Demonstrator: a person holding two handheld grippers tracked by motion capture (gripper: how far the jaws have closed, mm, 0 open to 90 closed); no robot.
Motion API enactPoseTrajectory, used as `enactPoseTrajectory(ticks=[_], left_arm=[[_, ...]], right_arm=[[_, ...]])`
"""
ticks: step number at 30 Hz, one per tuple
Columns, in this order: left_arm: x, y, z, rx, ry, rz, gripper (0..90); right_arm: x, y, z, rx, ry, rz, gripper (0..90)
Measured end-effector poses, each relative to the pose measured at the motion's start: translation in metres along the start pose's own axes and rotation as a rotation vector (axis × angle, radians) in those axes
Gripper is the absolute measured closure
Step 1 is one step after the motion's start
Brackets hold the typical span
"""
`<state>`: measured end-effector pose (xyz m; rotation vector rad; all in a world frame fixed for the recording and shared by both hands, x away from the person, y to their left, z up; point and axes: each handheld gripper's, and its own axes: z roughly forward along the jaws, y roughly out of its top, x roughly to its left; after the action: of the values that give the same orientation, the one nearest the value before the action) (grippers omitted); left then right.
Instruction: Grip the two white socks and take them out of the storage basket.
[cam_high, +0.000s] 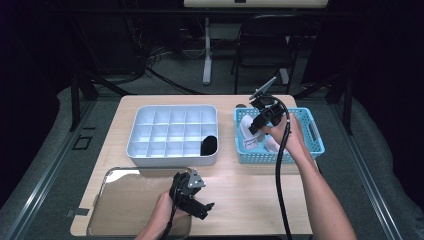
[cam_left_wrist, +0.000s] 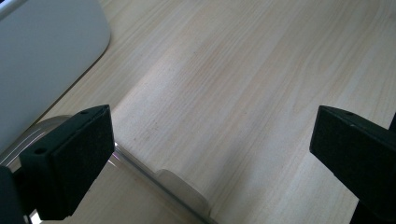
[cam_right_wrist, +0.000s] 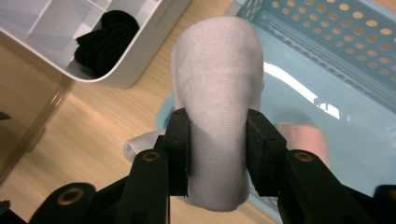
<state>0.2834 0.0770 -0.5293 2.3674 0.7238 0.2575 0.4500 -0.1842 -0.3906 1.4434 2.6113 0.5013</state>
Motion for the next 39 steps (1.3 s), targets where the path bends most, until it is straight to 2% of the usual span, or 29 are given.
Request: enactPoseTrajectory(ticks=[7, 9, 11, 16, 21, 26, 32, 39], left_arm=[[0.000, 0.000, 0.000, -0.001, 0.004, -0.001, 0.1], [0.000, 0.000, 0.000, -0.004, 0.008, -0.002, 0.2], [0.000, 0.000, 0.000, -0.003, 0.011, -0.003, 0.1], [0.000, 0.000, 0.001, -0.003, 0.013, -0.003, 0.1], [0.001, -0.001, 0.000, -0.007, 0.017, -0.006, 0.2], [0.000, 0.000, 0.000, -0.007, 0.018, -0.004, 0.2], [0.001, -0.001, 0.000, -0.009, 0.019, -0.005, 0.2], [0.000, -0.001, 0.001, -0.013, 0.021, -0.006, 0.1]], right_arm=[[0.018, -0.012, -0.009, -0.009, 0.012, -0.052, 64.5], [0.023, -0.017, -0.010, -0.030, 0.017, -0.053, 64.4], [0.025, -0.020, -0.012, -0.018, 0.024, -0.065, 64.4], [0.034, -0.031, -0.014, -0.040, 0.047, -0.078, 64.4], [0.046, -0.045, -0.012, -0.035, 0.069, -0.108, 64.4], [0.057, -0.058, -0.004, -0.033, 0.080, -0.128, 64.4], [0.065, -0.071, 0.009, -0.029, 0.118, -0.125, 64.4], [0.072, -0.083, 0.032, -0.014, 0.154, -0.124, 64.3]])
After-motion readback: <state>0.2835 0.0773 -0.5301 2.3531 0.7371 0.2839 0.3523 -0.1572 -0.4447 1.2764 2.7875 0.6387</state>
